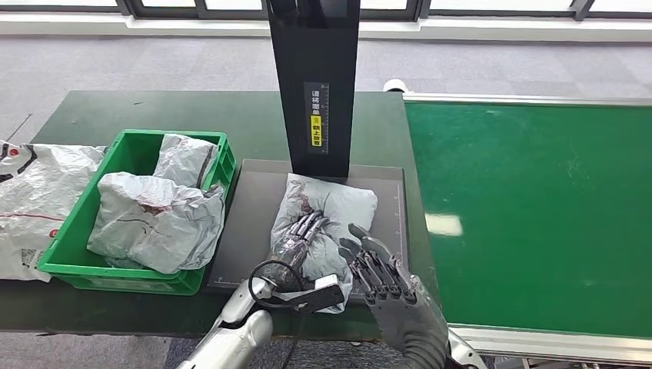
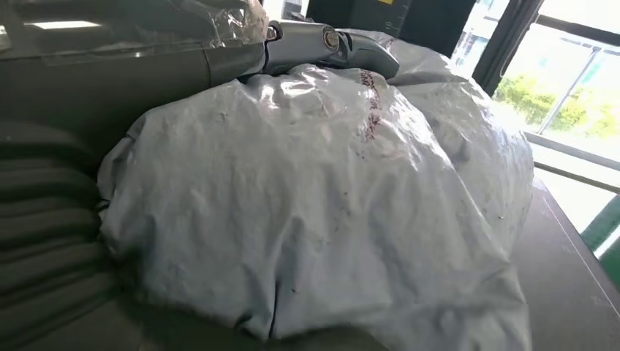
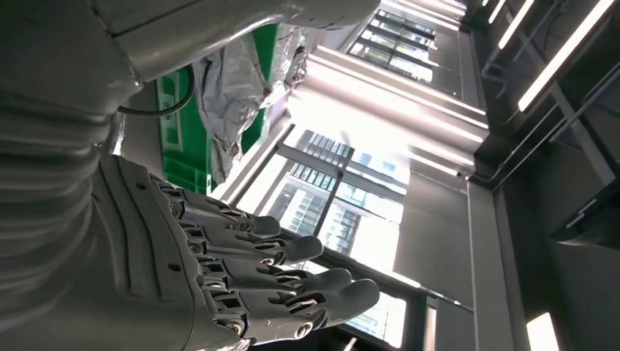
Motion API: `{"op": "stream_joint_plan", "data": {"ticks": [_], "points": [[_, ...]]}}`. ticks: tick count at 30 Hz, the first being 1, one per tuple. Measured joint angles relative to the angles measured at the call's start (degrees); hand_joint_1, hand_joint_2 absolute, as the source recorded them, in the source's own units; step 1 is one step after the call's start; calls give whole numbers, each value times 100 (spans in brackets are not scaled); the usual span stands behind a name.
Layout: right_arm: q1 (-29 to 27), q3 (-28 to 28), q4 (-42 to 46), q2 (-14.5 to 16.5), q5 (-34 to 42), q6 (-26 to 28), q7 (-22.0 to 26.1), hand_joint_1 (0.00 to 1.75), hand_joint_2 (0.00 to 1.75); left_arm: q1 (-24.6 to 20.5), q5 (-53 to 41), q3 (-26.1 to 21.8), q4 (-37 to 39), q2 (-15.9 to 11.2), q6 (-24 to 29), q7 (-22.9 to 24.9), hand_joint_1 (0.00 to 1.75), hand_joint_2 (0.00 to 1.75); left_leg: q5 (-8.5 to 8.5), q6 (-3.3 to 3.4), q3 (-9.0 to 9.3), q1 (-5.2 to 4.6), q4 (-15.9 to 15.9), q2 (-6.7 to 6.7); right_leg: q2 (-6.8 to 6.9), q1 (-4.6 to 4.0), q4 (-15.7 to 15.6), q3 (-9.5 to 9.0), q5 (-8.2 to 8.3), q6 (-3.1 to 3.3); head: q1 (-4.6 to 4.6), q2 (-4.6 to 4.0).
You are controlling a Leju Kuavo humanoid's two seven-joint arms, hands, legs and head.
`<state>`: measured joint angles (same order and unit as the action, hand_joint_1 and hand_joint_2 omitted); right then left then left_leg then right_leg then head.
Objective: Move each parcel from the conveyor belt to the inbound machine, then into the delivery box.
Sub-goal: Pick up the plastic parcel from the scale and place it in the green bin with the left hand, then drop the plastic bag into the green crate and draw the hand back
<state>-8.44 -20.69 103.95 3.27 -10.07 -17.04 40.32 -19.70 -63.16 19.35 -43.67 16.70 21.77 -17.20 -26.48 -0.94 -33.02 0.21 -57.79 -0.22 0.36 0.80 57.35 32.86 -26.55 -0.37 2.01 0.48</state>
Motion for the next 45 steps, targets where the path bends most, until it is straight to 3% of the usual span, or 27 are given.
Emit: {"op": "stream_joint_plan", "data": {"ticks": [8, 14, 21, 25, 28, 31, 36, 38, 40, 43, 45], "points": [[138, -12, 38, -32, -69, -32, -2, 0, 175, -92, -50, 72, 151, -2, 506, -41, 175, 175, 1, 2, 13, 0, 0, 1, 1, 0, 0, -15, 1, -1, 0, 0], [223, -12, 37, -31, -38, -95, -2, 0, 175, 80, 402, -2, -365, -27, 998, -292, 175, 175, 2, 2, 12, 1, 0, 1, -2, -1, 2, -13, 5, -2, 0, 0], [300, -5, 33, -30, -5, -122, -4, 0, 175, 631, 1192, -381, -1879, -163, 1505, -854, 175, 175, 2, 2, -2, 2, 1, 3, -4, -3, 3, 4, 3, 0, 0, 0], [312, -3, 33, -30, -13, -161, -4, 0, 175, 964, 1070, -584, -2831, -222, 1715, -1020, 175, 175, 2, 2, -11, 3, 1, 4, -5, -4, 4, 12, 1, 0, 0, 0], [333, -3, 25, -28, -18, -210, -4, 0, 175, 1197, 653, -913, -3816, -171, 1798, -1495, 175, 175, 2, 2, -18, 3, 1, 5, -5, -3, 4, 19, 1, 0, 0, 0], [403, -3, -12, -28, 11, -228, -4, 0, 175, 1221, 245, -1410, -4732, -33, 1814, -2016, 175, 175, 2, 2, -18, 2, 1, 5, -5, -2, 4, 20, 2, 0, 0, 0], [452, -3, -62, -28, 68, -234, -6, 0, 175, 1063, -135, -2042, -5582, 130, 1820, -2204, 175, 175, 4, 1, -16, 3, 1, 4, -2, -3, 4, 21, 3, 0, 0, 0], [441, -3, -78, -29, 105, -226, -6, 0, 175, 787, -369, -2370, -5679, 145, 1820, -2127, 175, 175, 7, 0, -16, 3, 1, 3, 1, -4, 4, 21, 4, 1, 0, 0], [415, -3, -84, -31, 140, -216, -5, 0, 175, 314, -679, -2755, -5442, 35, 1796, -1667, 175, 175, 12, -2, -14, 3, 1, 2, 4, -5, 5, 20, 6, 3, 0, 0], [383, -3, -92, -32, 166, -238, -5, 0, 175, -525, -1026, -3188, -4372, -435, 1635, -555, 175, 175, 25, -16, -11, 3, 2, 12, -6, -11, 12, 24, 19, 22, 0, 0], [373, -3, -108, -34, 168, -253, -4, 0, 175, -892, -1011, -3354, -3633, -767, 1630, -247, 175, 175, 32, -27, -15, 7, 3, 36, -30, -21, 16, 40, 34, 38, 0, 0]]}}
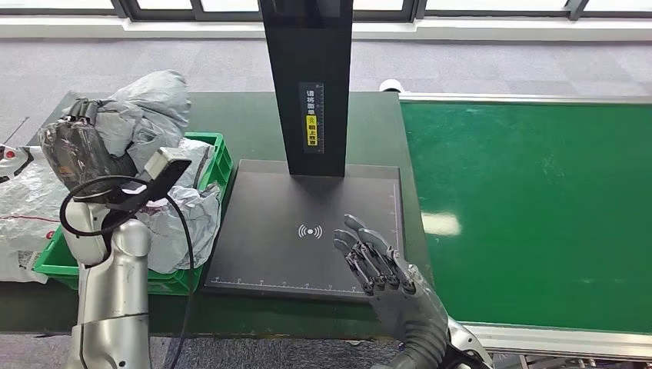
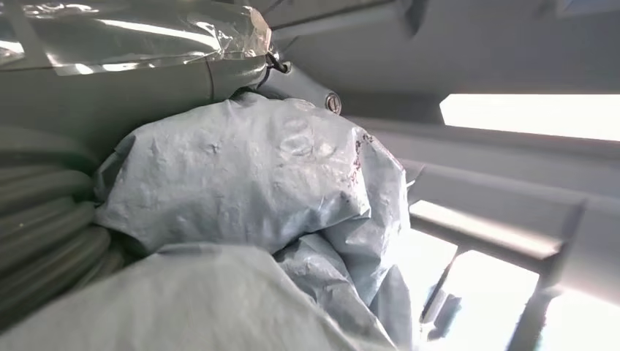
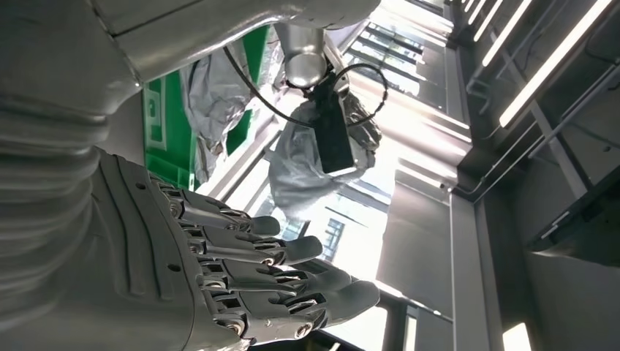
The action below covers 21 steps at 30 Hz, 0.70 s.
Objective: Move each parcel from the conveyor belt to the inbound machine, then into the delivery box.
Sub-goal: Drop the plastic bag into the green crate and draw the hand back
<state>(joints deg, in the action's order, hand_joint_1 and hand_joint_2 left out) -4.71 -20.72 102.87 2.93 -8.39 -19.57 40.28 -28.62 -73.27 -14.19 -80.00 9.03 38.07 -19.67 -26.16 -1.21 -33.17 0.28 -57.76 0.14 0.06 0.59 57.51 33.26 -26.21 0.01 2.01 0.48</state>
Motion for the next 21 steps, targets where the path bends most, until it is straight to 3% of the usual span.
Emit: {"op": "stream_joint_plan", "data": {"ticks": [6, 7, 10, 11, 15, 21], "points": [[-5, 0, -74, -4, -4, -28, -2, 0, 175, -642, -96, -177, 2185, -670, -380, 719, 175, 175, 9, -4, -12, 12, 0, -6, 2, -5, 1, 9, 6, 5, 0, 0], [-10, 0, -83, -5, -17, -31, -3, 0, 175, -674, -85, -191, 2578, -759, -421, 789, 131, 175, 8, -6, -13, 12, 0, 3, -7, -5, 1, 13, 6, 6, 0, 0], [-26, 0, -102, -7, -46, -30, -4, 0, 175, -697, 75, -239, 3601, -931, -456, 792, 0, 44, 5, -8, -14, 12, 0, 16, -22, -5, 1, 19, 7, 6, 1, 0], [-26, 0, -110, -9, -48, -30, -4, 0, 175, -719, 162, -267, 3845, -958, -442, 744, 0, 0, 5, -7, -14, 12, 0, 11, -17, -3, 1, 17, 4, 4, 0, 0], [-25, 0, -140, -13, -60, -15, -6, 0, 175, -879, 566, -414, 4348, -998, -392, 421, 0, 0, -1, -4, 1, 7, 2, -14, 8, 6, 0, -6, -10, -4, -1, 0], [-86, 0, -143, -27, -72, 56, -6, 0, 175, -921, 1111, -591, 4381, -969, -407, -17, 0, 0, 0, -10, 14, 8, 3, -13, 8, 2, 2, -17, -13, -2, 0, 0]]}}
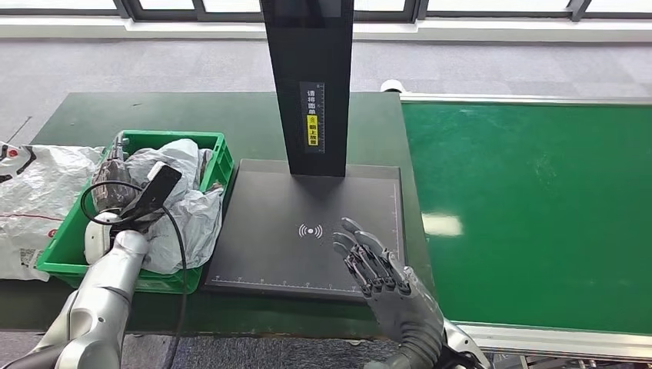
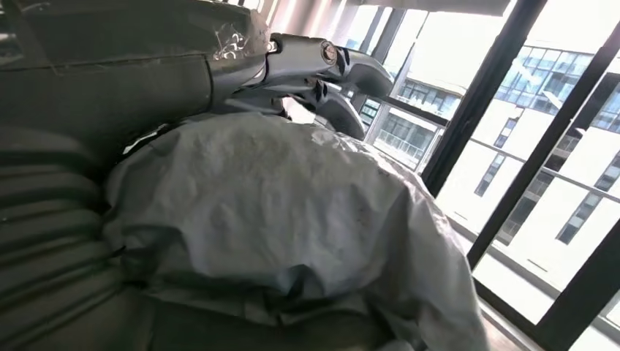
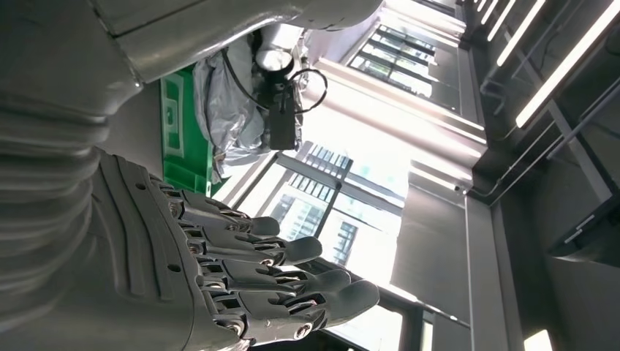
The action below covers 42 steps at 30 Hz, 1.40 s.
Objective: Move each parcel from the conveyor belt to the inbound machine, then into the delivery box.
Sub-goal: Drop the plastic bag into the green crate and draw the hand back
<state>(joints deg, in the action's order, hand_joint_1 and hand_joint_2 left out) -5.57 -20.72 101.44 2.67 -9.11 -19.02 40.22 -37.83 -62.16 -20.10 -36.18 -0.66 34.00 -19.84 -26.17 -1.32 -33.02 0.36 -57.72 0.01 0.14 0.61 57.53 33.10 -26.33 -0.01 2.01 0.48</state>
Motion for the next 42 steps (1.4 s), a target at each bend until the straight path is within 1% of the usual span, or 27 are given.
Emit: {"op": "stream_joint_plan", "data": {"ticks": [3, 5, 7, 9, 11, 13, 15, 20, 23, 28, 32, 34, 37, 40, 42], "points": [[-27, 0, 0, -2, -9, 20, 1, 0, 175, 59, 262, -16, -120, 36, -67, -177, 0, 0, 5, 0, 2, 0, 0, -1, 1, 0, 1, -3, 1, 1, 0, 0], [-56, 0, 1, -2, -18, 66, 1, 0, 175, 218, 859, -17, -448, 113, -257, -494, 0, 0, 5, 1, 4, 0, 0, 0, 0, 1, 1, -5, 2, 2, 0, 0], [-104, 0, 11, -2, -32, 129, 2, 0, 175, 512, 1768, -18, -1040, 251, -638, -816, 0, 0, 5, 1, 4, 0, 0, 0, -1, 2, 1, -6, 1, 1, 0, 0], [-160, 0, 38, -2, -57, 203, 5, 0, 175, 917, 2714, -16, -1794, 422, -1076, -1042, 0, 0, 0, 3, 3, 0, 0, 4, -7, 3, 0, -3, 1, 1, 0, 0], [-206, 0, 72, -3, -78, 258, 7, 0, 175, 1311, 3323, -11, -2459, 590, -1345, -1180, 0, 0, -5, 5, -2, 0, -1, 11, -13, 3, -2, 5, 0, 0, 0, 0], [-236, 0, 96, -4, -87, 283, 8, 0, 175, 1590, 3507, -8, -2914, 712, -1429, -1228, 0, 0, -6, 5, -11, 0, -2, 14, -15, 2, -3, 14, 1, -1, 0, 0], [-250, 0, 109, -4, -90, 293, 8, 0, 175, 1760, 3537, -7, -3240, 781, -1452, -1241, 0, 0, -6, 5, -16, 0, -3, 13, -15, 1, -4, 19, 1, -1, 0, 0], [-255, 0, 119, -6, -93, 299, 9, 0, 175, 1957, 3616, -7, -3691, 872, -1498, -1266, 0, 0, -6, 4, -16, 0, -3, 13, -14, -7, -3, 19, 0, 0, 0, 0], [-275, 0, 152, -7, -118, 362, 9, 0, 175, 2058, 4103, 4, -3877, 912, -1778, -1415, 0, 0, -6, 3, -16, 0, -3, 13, -15, -9, -3, 21, 0, 1, 0, 0], [-384, 0, 305, -33, -105, 484, 9, 0, 175, 2337, 5062, 210, -4256, 1014, -2642, -1724, 0, 0, -7, 2, -19, 0, -3, 13, -15, -8, -3, 22, 0, 1, 0, 0], [-442, 19, 358, -43, -193, 610, 8, 0, 175, 2710, 5684, 665, -4651, 1097, -3742, -1941, 0, 0, -15, 7, -21, 0, -3, 14, -15, -3, -4, 22, -3, -1, 0, 0], [-404, 106, 210, -7, -624, 900, -25, 0, 175, 2963, 5979, 928, -4870, 1145, -4270, -2005, 0, 0, -19, 10, -22, 0, -3, 16, -17, -1, -4, 22, -5, -3, 0, 0], [-224, 388, -274, 179, -1397, 1621, -156, 0, 175, 3305, 6440, 1165, -5138, 1265, -5221, -2029, 0, 0, -20, 12, -22, 0, -3, 19, -18, 1, -6, 23, -4, -5, 0, 0], [-94, 658, -662, 422, -1546, 2156, -154, 0, 175, 3548, 6499, 1283, -5311, 1420, -6050, -2031, 0, 0, -18, 14, -23, 0, -4, 15, -10, 1, -7, 21, -4, -5, 0, 0], [-81, 751, -800, 562, -1528, 2281, -96, 0, 175, 3664, 6467, 1372, -5431, 1517, -6319, -2031, 0, 0, -18, 14, -24, 0, -4, 14, -8, -1, -6, 21, -4, -5, 0, 0]]}}
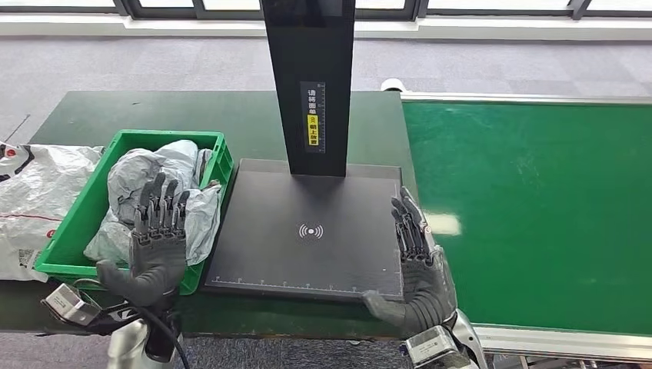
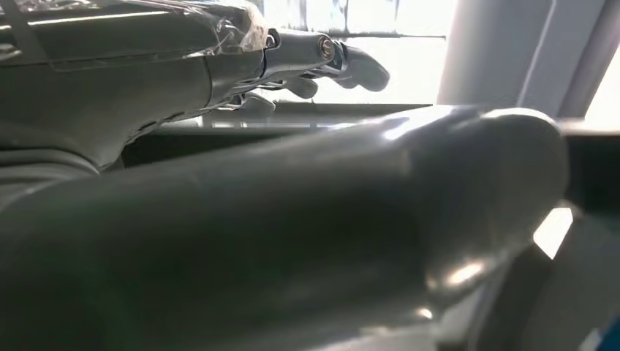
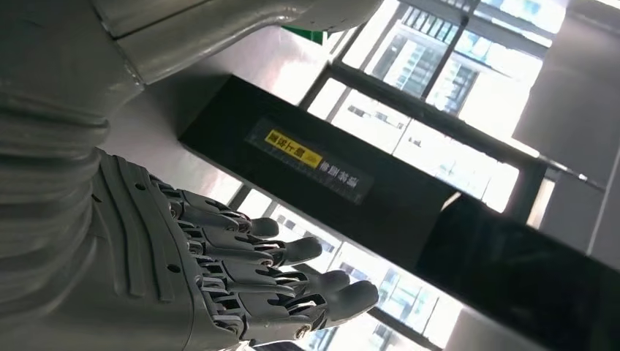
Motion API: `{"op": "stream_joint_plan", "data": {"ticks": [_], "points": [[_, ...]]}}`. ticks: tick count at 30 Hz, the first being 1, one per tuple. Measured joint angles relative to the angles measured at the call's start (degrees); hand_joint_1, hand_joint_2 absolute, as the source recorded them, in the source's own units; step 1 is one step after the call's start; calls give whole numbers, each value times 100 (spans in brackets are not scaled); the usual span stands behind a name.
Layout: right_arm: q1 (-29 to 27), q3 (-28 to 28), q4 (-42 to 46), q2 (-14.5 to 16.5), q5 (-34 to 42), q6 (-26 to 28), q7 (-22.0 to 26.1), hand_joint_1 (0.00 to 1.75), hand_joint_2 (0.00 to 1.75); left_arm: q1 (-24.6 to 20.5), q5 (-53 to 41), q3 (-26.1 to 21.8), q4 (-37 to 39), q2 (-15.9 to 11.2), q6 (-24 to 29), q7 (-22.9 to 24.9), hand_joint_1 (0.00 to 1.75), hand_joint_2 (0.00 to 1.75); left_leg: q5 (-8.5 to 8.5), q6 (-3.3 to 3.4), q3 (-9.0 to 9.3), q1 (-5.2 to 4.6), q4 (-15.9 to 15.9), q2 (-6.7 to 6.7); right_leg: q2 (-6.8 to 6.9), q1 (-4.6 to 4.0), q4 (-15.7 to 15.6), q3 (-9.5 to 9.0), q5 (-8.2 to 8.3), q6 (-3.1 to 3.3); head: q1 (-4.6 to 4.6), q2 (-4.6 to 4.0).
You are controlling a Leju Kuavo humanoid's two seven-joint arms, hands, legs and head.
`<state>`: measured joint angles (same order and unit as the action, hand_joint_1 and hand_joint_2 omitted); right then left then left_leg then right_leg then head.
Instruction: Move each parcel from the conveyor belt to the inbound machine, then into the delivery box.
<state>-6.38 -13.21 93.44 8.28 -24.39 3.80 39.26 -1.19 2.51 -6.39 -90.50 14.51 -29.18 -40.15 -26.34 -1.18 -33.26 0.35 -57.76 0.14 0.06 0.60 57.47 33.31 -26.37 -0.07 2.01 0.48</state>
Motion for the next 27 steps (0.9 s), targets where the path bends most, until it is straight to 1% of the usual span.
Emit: {"op": "stream_joint_plan", "data": {"ticks": [3, 7, 11, 15, 19, 23, 27], "points": [[3, 80, -126, 131, 7, 44, 38, 0, 175, 91, -7, 77, -132, 96, -104, 1, 0, 0, -1, -2, 0, 0, 0, 0, -2, -3, 1, 2, -1, 1, 0, 0], [-2, 126, -189, 216, 123, 112, 52, 0, 0, 154, 8, 116, -255, 167, -240, 2, 0, 0, -1, -2, -1, 0, 0, 1, -2, -5, 1, 3, -3, 4, 0, 0], [-110, 110, -27, 232, 419, 510, 77, 0, 0, 208, -8, 123, -500, 290, -607, 1, 0, 0, -1, -2, -3, 1, 0, 0, -1, -3, 1, 3, -4, 4, 0, 0], [-289, -63, 459, 151, 416, 789, 104, 0, 0, 264, -125, 145, -1024, 354, -671, -1, 0, 0, -5, -3, -3, 1, 0, 1, -3, -2, 1, 6, -4, 4, 0, 0], [-355, -349, 861, 62, 25, 1007, 109, 0, 0, 305, -231, 300, -1600, 368, -592, -1, 0, 0, -5, -3, -3, 1, 0, 1, -3, -3, 0, 5, -5, 4, 0, 0], [-351, -628, 1174, 2, -482, 1290, 111, 0, 0, 308, -355, 544, -2041, 349, -262, 0, 0, 0, -5, -3, -1, 1, 0, 1, -3, -4, 1, 3, -5, 4, 0, 0], [-292, -780, 1429, -72, -590, 1566, 108, 0, 0, 263, -390, 716, -2288, 313, -32, 0, 0, 175, -4, -3, -1, 1, 0, 1, -3, -3, 1, 4, -4, 4, 0, 0]]}}
